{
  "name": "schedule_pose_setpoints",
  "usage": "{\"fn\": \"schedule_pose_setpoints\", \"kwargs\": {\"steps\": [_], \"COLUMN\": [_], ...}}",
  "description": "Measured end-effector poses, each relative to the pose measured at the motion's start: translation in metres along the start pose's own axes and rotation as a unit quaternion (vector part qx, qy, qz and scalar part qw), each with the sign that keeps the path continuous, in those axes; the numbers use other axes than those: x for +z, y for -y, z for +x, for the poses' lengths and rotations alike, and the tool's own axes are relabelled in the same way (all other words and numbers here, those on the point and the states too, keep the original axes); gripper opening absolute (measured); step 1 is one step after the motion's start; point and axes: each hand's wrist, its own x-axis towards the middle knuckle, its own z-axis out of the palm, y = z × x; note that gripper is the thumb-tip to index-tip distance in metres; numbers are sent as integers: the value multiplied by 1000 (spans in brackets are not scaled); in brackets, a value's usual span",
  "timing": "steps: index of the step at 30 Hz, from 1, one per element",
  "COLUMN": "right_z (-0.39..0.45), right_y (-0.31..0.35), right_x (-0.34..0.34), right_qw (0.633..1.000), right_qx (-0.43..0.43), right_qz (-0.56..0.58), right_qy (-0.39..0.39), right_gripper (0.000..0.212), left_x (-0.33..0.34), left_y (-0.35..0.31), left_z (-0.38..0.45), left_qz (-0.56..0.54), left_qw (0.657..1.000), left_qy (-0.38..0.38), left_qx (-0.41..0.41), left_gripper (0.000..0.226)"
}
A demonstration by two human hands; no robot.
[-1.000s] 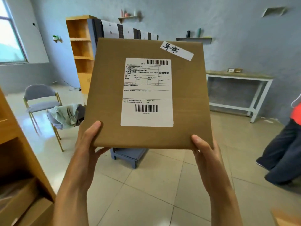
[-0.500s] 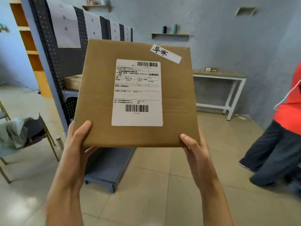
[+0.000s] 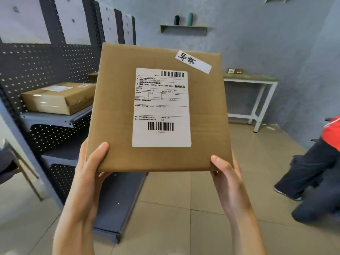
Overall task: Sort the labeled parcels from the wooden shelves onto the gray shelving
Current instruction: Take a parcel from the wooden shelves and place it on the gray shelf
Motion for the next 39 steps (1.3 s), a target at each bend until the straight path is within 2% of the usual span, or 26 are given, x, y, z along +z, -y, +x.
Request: {"fn": "schedule_pose_setpoints", "kwargs": {"steps": [4, 8, 12, 15, 16, 20, 23, 27, 31, 33, 35, 37, 39], "right_z": [81, 175, 253, 298, 312, 369, 410, 482, 564, 600, 631, 658, 683], "right_y": [-34, -52, -69, -89, -96, -130, -153, -192, -204, -211, -219, -228, -240], "right_x": [-12, -20, -20, -20, -20, -23, -21, -12, 6, 11, 13, 14, 15], "right_qw": [1000, 998, 997, 995, 995, 992, 992, 989, 986, 987, 989, 988, 986], "right_qx": [-2, -4, -7, -1, 3, 19, 24, 29, 24, 18, 23, 35, 51], "right_qz": [29, 49, 59, 68, 70, 91, 102, 104, 94, 93, 88, 95, 105], "right_qy": [6, 27, 51, 71, 76, 80, 75, 98, 136, 129, 120, 115, 120], "right_gripper": [83, 87, 84, 83, 83, 86, 81, 64, 83, 78, 83, 93, 90], "left_x": [22, 53, 71, 75, 76, 83, 88, 87, 92, 98, 105, 110, 111], "left_y": [27, 41, 50, 61, 67, 95, 111, 136, 148, 155, 162, 169, 176], "left_z": [71, 148, 210, 244, 256, 307, 342, 405, 481, 516, 546, 569, 587], "left_qz": [11, 16, 24, 41, 45, 46, 52, 34, 28, 27, 32, 48, 73], "left_qw": [1000, 999, 997, 996, 995, 993, 991, 986, 981, 977, 974, 973, 974], "left_qy": [-22, -42, -55, -60, -67, -85, -90, -122, -138, -152, -161, -162, -154], "left_qx": [6, 20, 42, 48, 50, 70, 88, 111, 135, 147, 157, 157, 152], "left_gripper": [75, 51, 58, 80, 80, 52, 54, 51, 43, 35, 29, 39, 57]}}
